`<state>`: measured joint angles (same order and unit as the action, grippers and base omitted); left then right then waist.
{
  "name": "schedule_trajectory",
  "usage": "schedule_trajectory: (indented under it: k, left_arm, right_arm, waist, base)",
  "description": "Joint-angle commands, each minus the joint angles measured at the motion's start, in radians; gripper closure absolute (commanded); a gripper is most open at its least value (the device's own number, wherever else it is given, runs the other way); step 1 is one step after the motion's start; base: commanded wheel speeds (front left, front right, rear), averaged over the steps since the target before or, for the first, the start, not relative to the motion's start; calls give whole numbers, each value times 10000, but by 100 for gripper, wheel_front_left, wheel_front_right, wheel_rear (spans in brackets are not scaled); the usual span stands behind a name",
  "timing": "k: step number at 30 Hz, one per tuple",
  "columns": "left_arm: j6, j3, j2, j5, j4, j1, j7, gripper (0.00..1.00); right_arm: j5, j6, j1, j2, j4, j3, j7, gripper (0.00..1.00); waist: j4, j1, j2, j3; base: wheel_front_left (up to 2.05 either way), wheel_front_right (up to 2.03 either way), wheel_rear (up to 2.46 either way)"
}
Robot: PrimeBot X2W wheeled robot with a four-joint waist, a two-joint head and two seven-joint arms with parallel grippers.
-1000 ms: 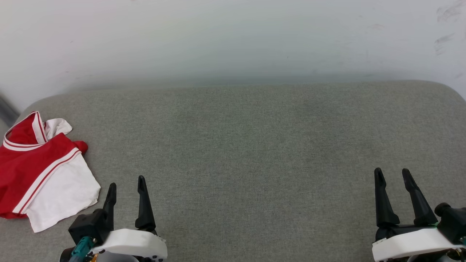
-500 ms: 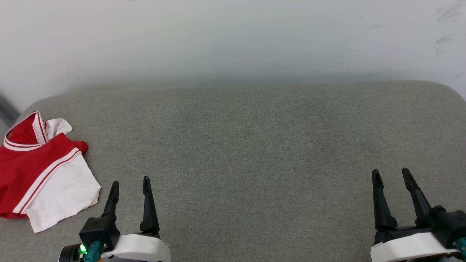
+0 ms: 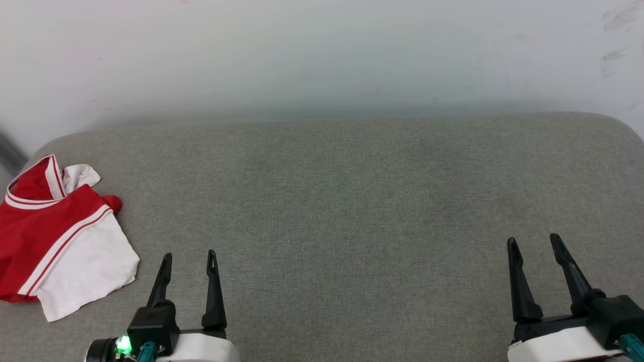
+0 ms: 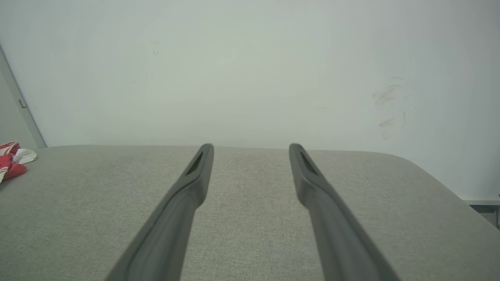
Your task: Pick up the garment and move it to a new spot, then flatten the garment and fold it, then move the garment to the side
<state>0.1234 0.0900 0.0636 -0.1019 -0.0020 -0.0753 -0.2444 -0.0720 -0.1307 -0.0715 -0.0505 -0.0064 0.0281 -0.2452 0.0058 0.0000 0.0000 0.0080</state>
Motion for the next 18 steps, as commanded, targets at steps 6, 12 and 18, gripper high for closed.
schedule_trajectory:
  k: [6, 12, 18]
  left_arm:
    - [-48, -27, -56, 526, 65, -127, -176, 0]
    - [-137, -116, -93, 601, 160, -155, -224, 0]
    - [-162, -187, -110, 579, 232, -125, -225, 0]
  right_arm:
    - [464, -1, -170, 6, -70, -12, -183, 0]
    - [183, 1, -182, 7, 75, -26, -203, 0]
    - [-15, -1, -130, 7, 190, 16, -203, 0]
  waist:
    - [5, 0, 0, -8]
    - [-3, 0, 0, -2]
    - [-8, 0, 0, 16]
  base:
    - [0, 0, 0]
    - [0, 0, 0]
    - [0, 0, 0]
